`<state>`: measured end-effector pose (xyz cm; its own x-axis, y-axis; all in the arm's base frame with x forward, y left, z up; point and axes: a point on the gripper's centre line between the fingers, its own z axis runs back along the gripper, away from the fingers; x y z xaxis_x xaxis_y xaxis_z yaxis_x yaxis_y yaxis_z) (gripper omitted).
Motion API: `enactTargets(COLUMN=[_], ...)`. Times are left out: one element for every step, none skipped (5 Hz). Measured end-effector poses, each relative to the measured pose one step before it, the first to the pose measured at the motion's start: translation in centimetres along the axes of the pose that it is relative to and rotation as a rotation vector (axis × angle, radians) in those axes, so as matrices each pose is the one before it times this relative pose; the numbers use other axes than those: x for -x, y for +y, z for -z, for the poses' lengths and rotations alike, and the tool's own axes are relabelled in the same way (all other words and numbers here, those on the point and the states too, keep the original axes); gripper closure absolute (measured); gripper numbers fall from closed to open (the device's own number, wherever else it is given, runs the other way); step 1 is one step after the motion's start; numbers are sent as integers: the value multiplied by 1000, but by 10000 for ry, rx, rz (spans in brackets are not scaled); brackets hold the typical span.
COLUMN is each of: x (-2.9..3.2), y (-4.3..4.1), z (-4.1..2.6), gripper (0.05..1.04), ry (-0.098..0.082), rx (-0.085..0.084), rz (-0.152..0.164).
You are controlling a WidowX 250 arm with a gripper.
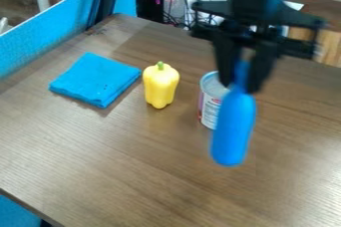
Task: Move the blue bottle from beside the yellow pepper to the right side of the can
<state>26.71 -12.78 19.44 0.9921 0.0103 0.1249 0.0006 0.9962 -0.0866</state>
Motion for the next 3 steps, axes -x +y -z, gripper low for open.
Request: enactTargets(x=[-1228, -1408, -771], y=[-1637, -1441, -546], z=[1493, 1944, 1753], gripper=[748, 748, 748], ry=[-272, -142, -167], rx=[18, 21, -23], rz=[227, 175, 76])
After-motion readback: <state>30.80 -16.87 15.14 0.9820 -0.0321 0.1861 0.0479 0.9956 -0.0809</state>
